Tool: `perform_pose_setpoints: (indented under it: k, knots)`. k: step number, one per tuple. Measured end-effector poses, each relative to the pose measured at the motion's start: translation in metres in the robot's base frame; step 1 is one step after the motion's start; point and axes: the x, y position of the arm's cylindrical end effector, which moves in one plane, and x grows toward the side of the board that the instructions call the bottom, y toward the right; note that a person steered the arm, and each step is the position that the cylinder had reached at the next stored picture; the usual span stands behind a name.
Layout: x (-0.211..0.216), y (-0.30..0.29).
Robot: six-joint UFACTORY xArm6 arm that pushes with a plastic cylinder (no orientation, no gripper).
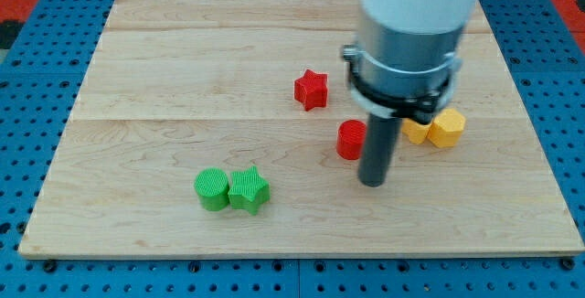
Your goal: Move the red circle into the red star
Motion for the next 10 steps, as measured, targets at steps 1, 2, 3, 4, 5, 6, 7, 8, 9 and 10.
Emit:
perform_pose_setpoints:
  k: [1,2,3,4,5,6,7,8,9,10]
  knots:
    - [-0.001,0.000]
    - [-0.019,-0.005]
    - [-0.057,-0.025]
    - [-0.083,-0.063]
    - [-0.085,-0.077]
    - [-0.083,-0.035]
    - [-0.082,0.065]
    - [-0.099,0.088]
    - [-0.106,0.087]
    - [-0.106,0.073]
